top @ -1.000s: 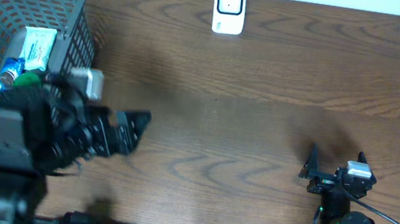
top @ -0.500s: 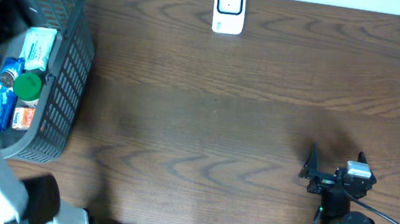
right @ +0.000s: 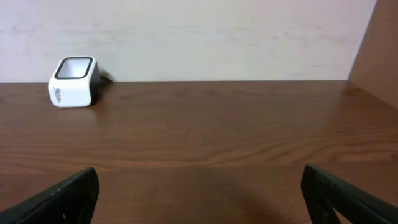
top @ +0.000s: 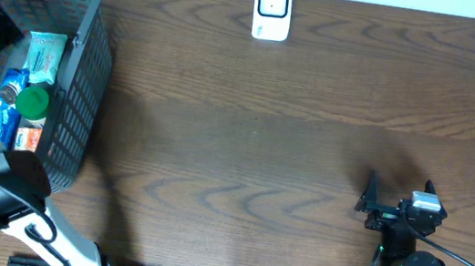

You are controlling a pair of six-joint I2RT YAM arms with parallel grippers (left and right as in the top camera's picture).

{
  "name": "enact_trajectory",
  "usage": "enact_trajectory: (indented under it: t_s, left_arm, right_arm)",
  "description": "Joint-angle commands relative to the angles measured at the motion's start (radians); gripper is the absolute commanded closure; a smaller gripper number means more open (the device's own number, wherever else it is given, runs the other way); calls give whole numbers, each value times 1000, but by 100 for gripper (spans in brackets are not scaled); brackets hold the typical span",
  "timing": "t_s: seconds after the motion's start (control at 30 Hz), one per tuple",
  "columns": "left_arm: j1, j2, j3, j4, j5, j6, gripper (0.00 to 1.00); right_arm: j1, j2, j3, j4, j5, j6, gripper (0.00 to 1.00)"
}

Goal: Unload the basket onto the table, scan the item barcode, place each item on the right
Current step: 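Reach the left gripper into the basket and grasp the green-lidded jar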

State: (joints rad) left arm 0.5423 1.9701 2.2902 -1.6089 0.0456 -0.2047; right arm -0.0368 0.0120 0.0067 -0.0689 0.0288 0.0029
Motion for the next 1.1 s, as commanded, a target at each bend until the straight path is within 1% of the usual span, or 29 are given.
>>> enact_trajectory:
  t_s: [0.0, 0.1, 0.33, 0.43, 0.53, 0.7, 0.83, 1.07]
  left_arm:
    - [0, -1, -78, -11, -9, 23, 2]
    - [0, -1, -155, 18, -9, 4, 2]
    - [0, -1, -337, 151, -13, 5, 2]
    - [0, -1, -409, 215, -67, 7, 2]
    - [0, -1, -469, 269, -91, 76, 2]
    - [-1, -1, -579, 378, -89, 123, 2]
    - [-3, 0, -653, 457, -49, 148, 2]
    - [-7, 0, -777, 567, -30, 148, 2]
  right_arm:
    - [7, -5, -1, -3, -5, -11, 1]
    - [7, -5, -1, -3, -5, -11, 1]
    - [7, -5, -1, -3, -5, -11, 1]
    - [7, -5, -1, -3, -5, -11, 1]
    - [7, -5, -1, -3, -5, -11, 1]
    - [7, -5, -1, -3, -5, -11, 1]
    - [7, -5, -1, -3, -5, -11, 1]
    - [7, -5, -1, -3, -5, -11, 1]
